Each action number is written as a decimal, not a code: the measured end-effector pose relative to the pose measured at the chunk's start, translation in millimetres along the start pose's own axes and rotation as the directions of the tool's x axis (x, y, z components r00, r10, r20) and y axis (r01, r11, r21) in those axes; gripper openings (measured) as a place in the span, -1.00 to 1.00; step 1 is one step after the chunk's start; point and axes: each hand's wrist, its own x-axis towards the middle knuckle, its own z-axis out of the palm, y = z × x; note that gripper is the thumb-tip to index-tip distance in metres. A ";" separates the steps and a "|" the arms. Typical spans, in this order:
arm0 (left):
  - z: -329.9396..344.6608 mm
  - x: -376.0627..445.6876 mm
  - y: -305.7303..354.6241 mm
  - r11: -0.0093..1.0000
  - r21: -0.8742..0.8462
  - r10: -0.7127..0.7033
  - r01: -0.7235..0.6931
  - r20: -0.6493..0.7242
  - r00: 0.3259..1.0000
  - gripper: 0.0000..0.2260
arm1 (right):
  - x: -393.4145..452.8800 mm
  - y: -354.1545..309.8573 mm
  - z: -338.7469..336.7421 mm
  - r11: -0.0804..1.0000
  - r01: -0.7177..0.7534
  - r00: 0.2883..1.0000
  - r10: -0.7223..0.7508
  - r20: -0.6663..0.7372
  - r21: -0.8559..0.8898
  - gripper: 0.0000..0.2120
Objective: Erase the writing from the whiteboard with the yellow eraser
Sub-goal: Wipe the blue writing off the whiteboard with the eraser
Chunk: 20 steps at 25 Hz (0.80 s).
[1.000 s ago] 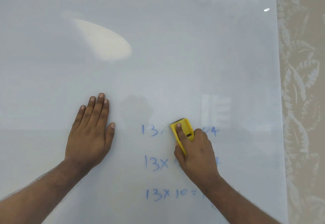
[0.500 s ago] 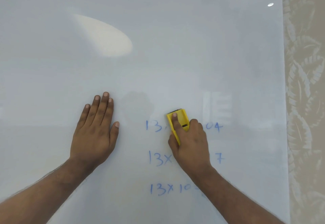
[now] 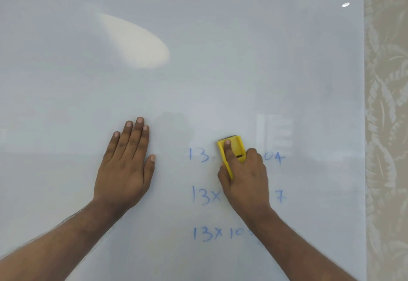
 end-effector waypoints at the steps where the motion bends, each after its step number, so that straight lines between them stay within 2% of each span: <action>1: 0.3 -1.1 1.2 1.000 -0.002 -0.004 0.004 -0.005 1.000 -0.44 | 1.0 -11.7 2.9 1.000 0.027 1.000 -0.027 0.008 0.005 -0.51; 4: 0.6 -5.1 0.7 1.000 -0.010 -0.006 0.006 -0.002 1.000 -0.44 | -17.8 -38.3 10.8 0.993 0.116 0.991 -0.115 0.069 -0.008 -0.50; 8: 1.5 -14.3 0.2 1.000 -0.009 0.008 -0.008 0.000 1.000 -0.44 | -37.0 -16.9 4.7 0.973 0.229 0.970 -0.225 0.096 -0.034 -0.50; 11: 2.0 -19.2 0.5 1.000 -0.009 0.003 -0.003 0.005 1.000 -0.44 | -21.1 -4.8 -0.2 0.989 0.141 0.989 -0.138 0.053 -0.040 -0.49; 14: 3.0 -22.6 2.3 1.000 -0.013 -0.013 0.013 0.004 1.000 -0.44 | 3.2 -22.6 1.6 0.999 0.037 0.999 -0.038 0.017 0.018 -0.50; 17: 4.3 -23.8 1.9 1.000 -0.011 -0.009 0.009 0.000 1.000 -0.44 | 9.8 -47.1 7.7 0.998 0.059 0.998 -0.059 0.016 0.018 -0.51; 20: 5.3 -26.4 1.7 1.000 -0.013 -0.003 0.003 -0.005 1.000 -0.44 | -12.0 -60.5 13.7 0.987 0.158 0.986 -0.158 0.059 0.003 -0.50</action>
